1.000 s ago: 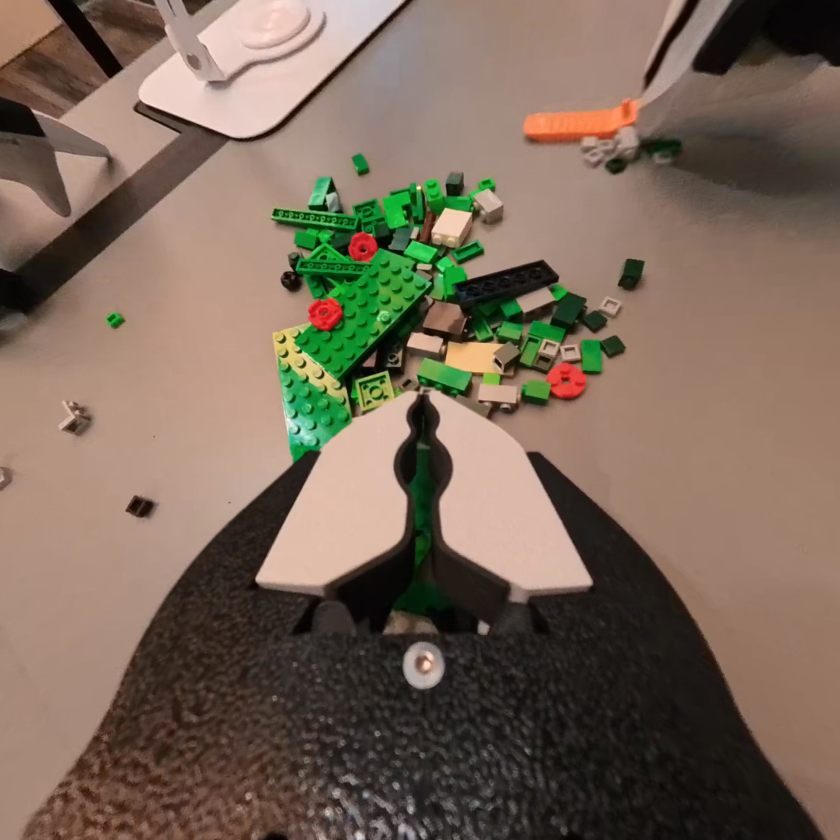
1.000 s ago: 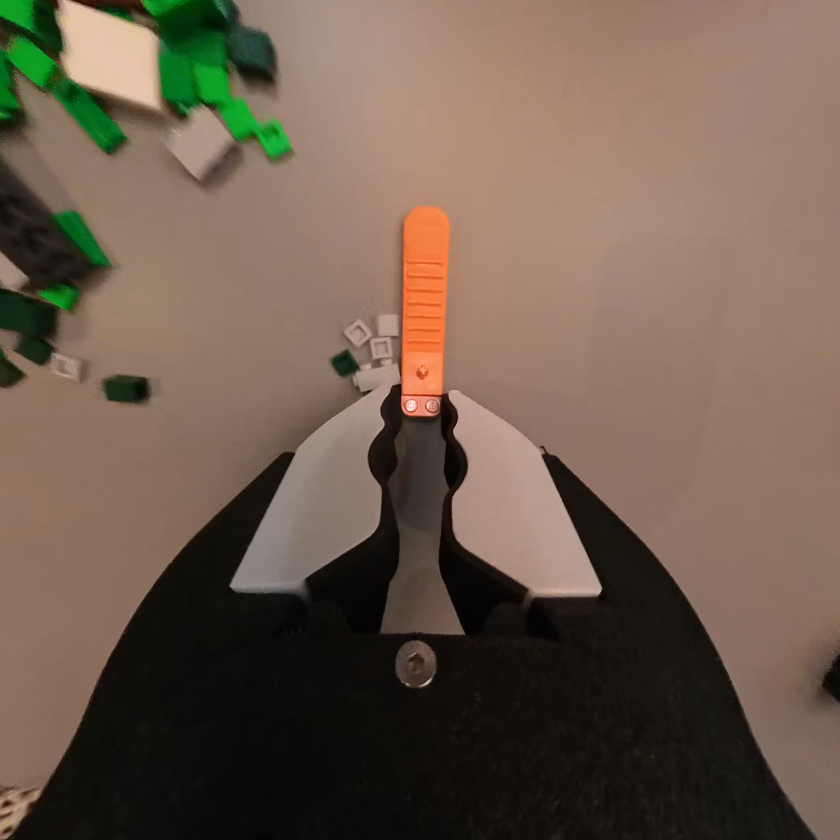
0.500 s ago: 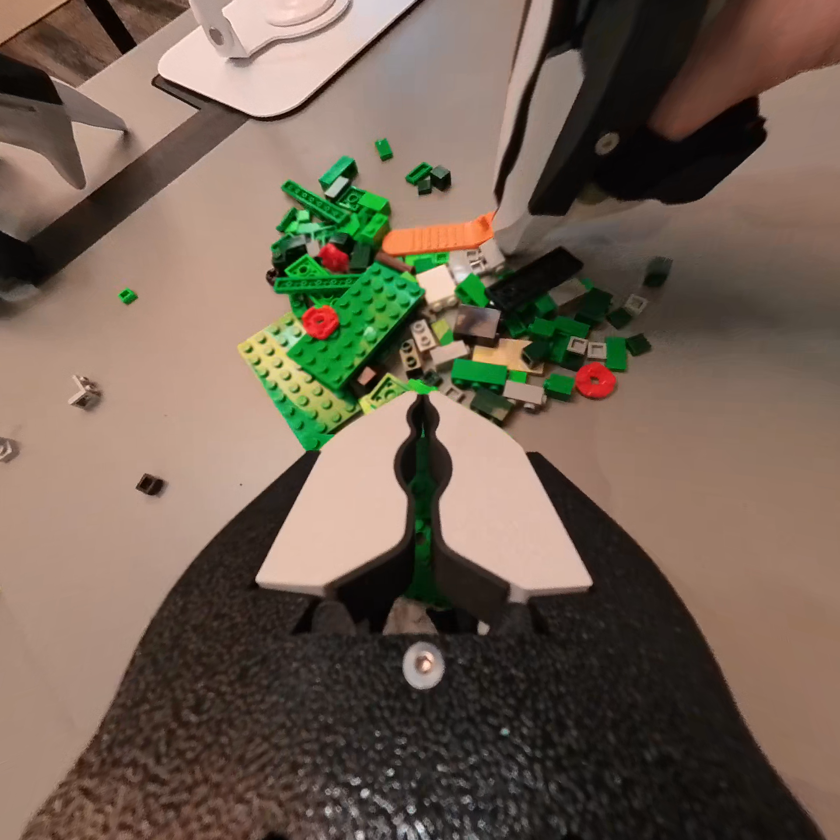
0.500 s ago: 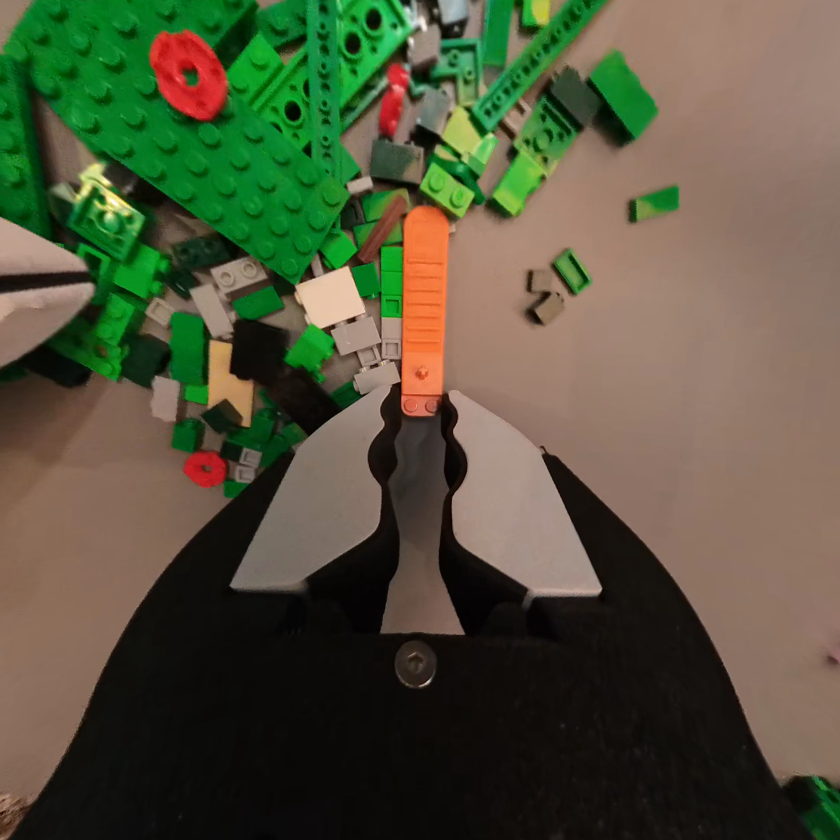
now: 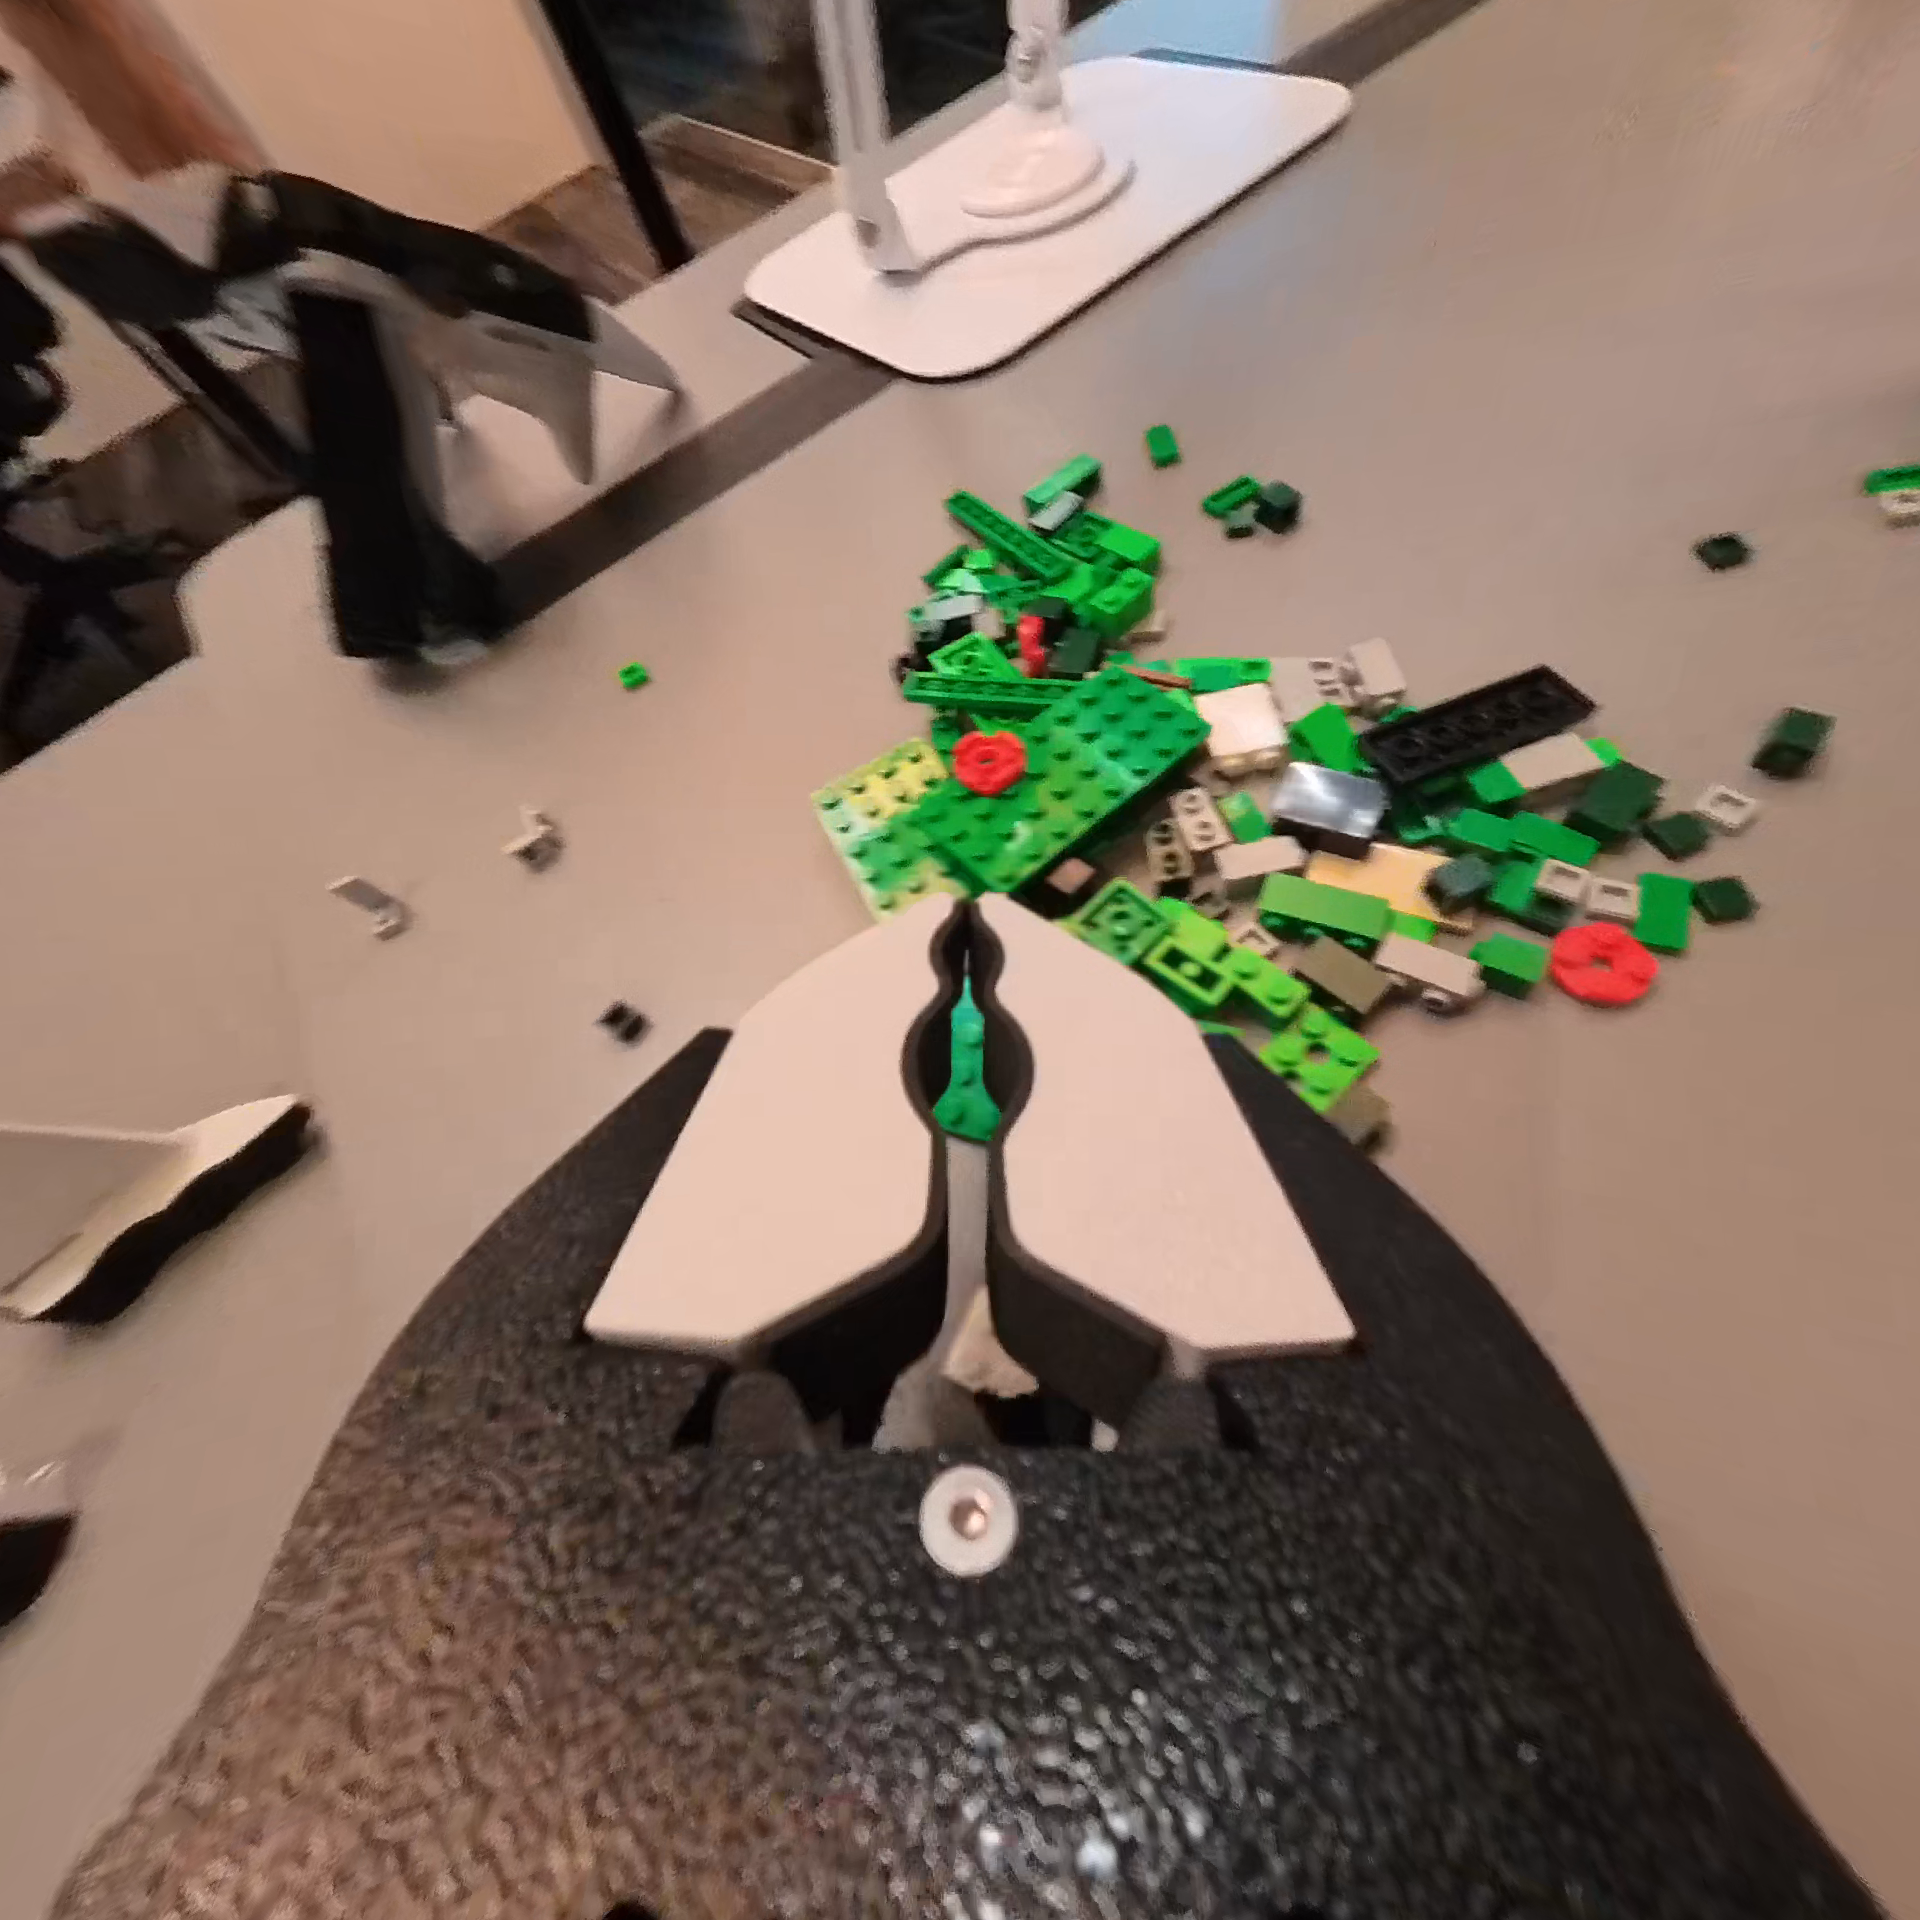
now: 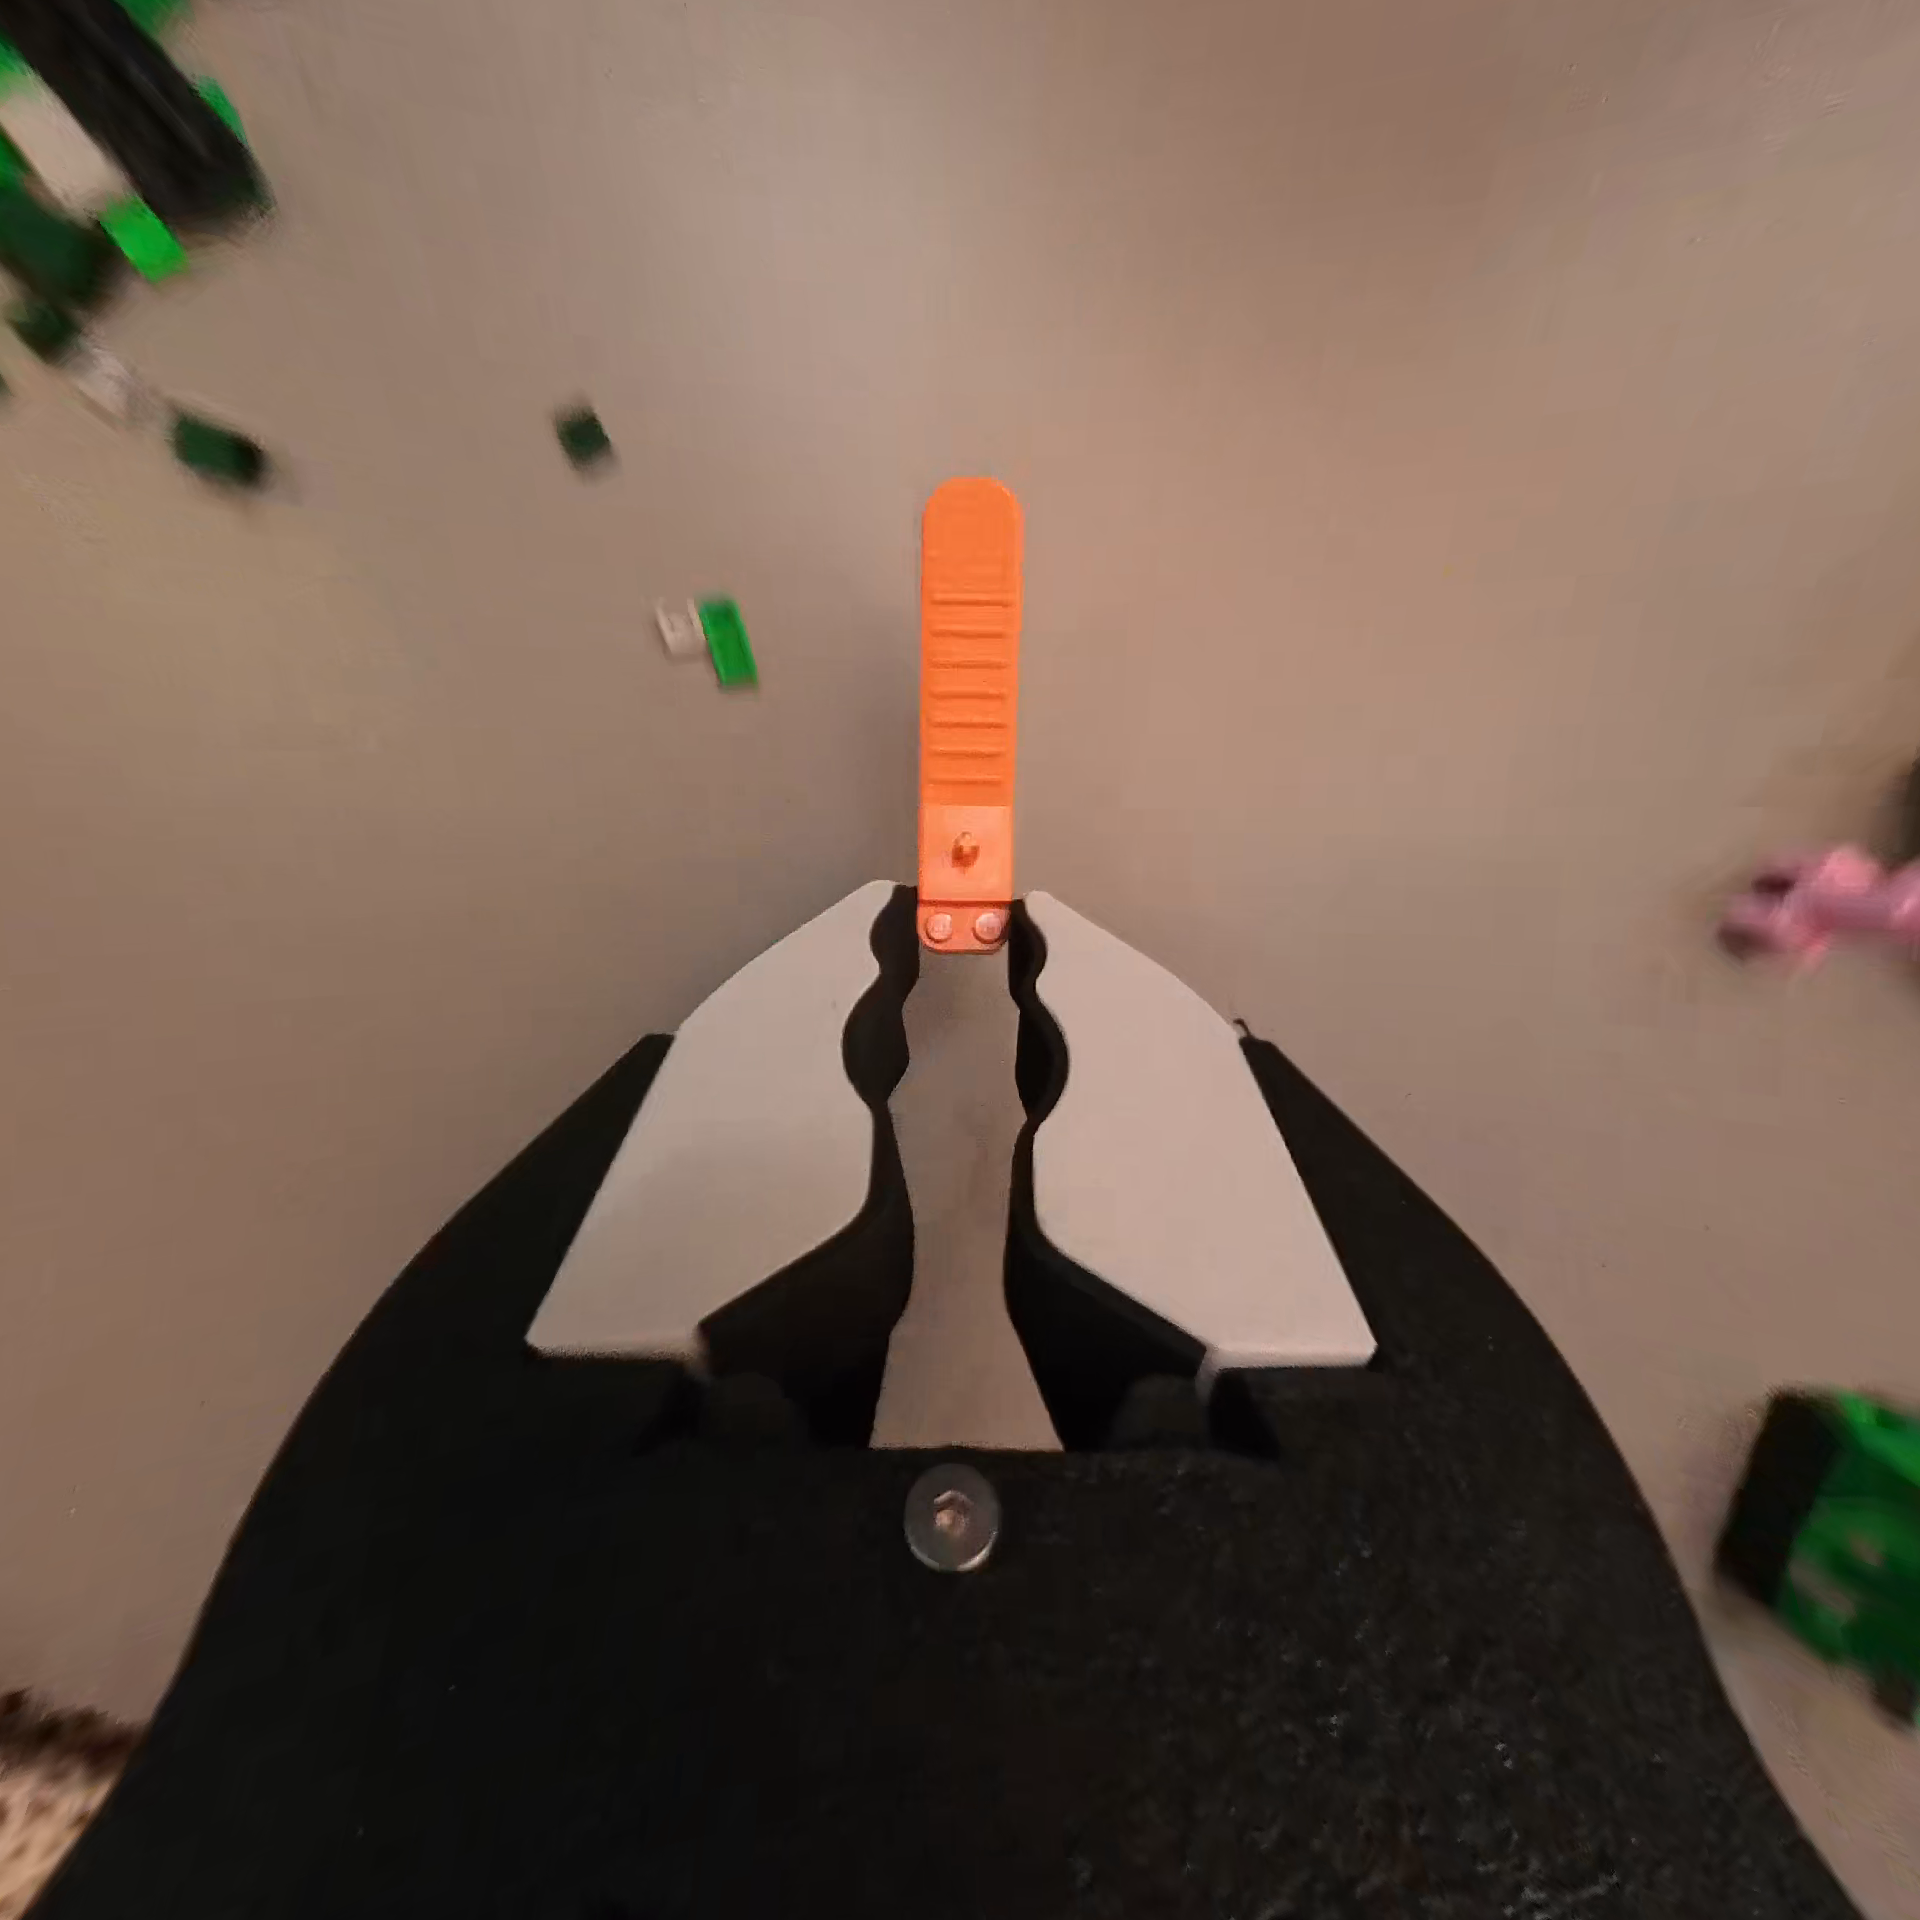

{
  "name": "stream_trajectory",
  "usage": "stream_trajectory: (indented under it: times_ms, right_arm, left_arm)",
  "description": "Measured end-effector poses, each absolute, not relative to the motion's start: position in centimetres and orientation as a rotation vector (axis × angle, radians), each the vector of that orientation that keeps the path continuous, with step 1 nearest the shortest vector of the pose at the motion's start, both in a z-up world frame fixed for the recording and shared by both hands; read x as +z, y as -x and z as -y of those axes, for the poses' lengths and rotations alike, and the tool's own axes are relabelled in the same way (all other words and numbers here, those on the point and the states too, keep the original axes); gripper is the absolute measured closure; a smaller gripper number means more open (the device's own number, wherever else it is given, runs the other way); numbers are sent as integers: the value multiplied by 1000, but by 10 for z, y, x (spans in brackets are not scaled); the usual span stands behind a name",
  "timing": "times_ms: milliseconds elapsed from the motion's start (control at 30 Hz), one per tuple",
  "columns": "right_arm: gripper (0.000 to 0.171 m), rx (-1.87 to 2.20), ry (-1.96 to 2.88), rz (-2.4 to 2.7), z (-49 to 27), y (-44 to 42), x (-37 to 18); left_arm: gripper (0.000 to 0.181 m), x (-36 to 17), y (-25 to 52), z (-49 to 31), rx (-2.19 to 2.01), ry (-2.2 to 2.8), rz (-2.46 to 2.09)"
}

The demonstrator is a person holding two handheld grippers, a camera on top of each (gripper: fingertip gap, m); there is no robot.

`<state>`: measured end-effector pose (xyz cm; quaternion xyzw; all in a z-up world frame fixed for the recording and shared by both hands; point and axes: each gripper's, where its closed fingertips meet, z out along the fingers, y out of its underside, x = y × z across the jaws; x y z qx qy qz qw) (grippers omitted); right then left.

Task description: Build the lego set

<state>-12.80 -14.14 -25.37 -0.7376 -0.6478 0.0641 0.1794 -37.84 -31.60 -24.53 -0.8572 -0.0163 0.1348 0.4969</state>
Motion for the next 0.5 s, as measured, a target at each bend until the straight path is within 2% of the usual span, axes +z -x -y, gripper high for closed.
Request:
stream_trajectory:
  times_ms: [33,233,500]
  right_arm:
    - [155,139,2132,1833,144,116,-262]
    - [155,46,2231,1890,167,114,-286]
    - [155,30,2088,2097,200,161,-286]
  left_arm:
    - [181,-242,385,318,374,2059,61]
    - [181,-230,417,334,564,1967,179]
    - [181,-226,433,347,644,1936,223]
